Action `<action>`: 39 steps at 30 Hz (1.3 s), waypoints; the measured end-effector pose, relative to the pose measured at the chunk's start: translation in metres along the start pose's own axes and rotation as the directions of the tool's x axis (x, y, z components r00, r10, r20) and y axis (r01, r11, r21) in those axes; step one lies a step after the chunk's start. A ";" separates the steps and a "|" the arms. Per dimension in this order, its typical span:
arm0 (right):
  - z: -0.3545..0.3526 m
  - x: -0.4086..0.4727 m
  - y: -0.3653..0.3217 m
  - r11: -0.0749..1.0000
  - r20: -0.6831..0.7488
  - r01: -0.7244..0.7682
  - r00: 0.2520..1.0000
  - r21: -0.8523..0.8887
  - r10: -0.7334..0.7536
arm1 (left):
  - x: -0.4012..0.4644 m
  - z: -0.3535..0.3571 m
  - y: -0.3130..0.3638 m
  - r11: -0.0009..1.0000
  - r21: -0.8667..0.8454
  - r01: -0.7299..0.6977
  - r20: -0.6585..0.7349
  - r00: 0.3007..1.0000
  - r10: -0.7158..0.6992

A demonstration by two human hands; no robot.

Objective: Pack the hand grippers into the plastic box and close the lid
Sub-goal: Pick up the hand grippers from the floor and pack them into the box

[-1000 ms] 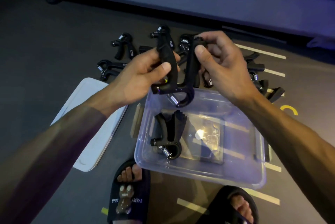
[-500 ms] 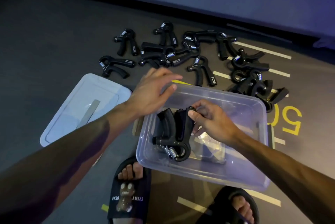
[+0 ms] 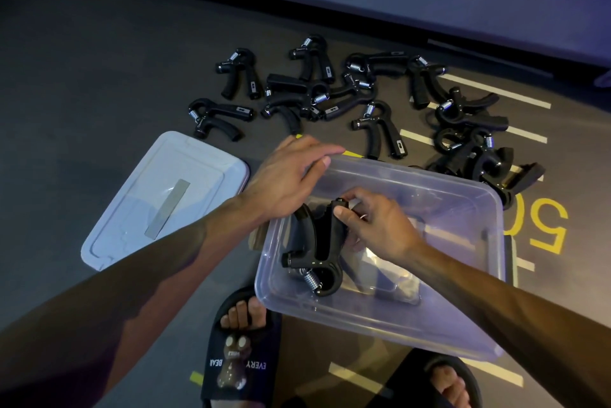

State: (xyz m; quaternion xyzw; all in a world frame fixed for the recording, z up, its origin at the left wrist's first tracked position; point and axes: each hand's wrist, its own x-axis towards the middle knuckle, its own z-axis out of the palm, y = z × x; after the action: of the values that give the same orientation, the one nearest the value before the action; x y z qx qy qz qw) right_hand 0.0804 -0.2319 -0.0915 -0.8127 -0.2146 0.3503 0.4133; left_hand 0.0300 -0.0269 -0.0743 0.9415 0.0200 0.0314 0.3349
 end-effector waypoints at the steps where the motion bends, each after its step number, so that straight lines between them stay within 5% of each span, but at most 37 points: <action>1: 0.000 0.000 0.001 0.997 -0.013 0.030 0.999 -0.072 -0.031 | 0.000 0.000 0.000 1.000 -0.004 -0.002 -0.002 1.000 0.002; 8: 0.004 -0.001 0.006 0.958 0.007 0.092 0.996 -0.270 -0.093 | 0.000 0.001 0.000 1.000 0.007 -0.002 -0.001 1.000 0.002; 29: 0.006 -0.003 0.004 0.971 -0.006 0.014 1.000 -0.240 -0.016 | -0.001 0.000 0.002 1.000 0.026 0.004 0.017 1.000 -0.004; 36: -0.002 -0.009 -0.005 0.843 -0.043 0.096 0.989 -0.529 -0.139 | -0.001 0.002 0.000 1.000 -0.001 0.019 0.023 1.000 -0.019; 39: -0.017 -0.010 -0.026 0.835 -0.101 0.187 0.956 -0.517 -0.277 | 0.001 0.000 -0.004 0.995 -0.094 0.027 0.047 0.999 -0.022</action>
State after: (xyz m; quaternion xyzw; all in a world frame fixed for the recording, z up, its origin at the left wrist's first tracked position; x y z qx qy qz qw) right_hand 0.0855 -0.2326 -0.0594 -0.8868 -0.3591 0.1581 0.2441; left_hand 0.0306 -0.0240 -0.0769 0.9248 0.0222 0.0065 0.3797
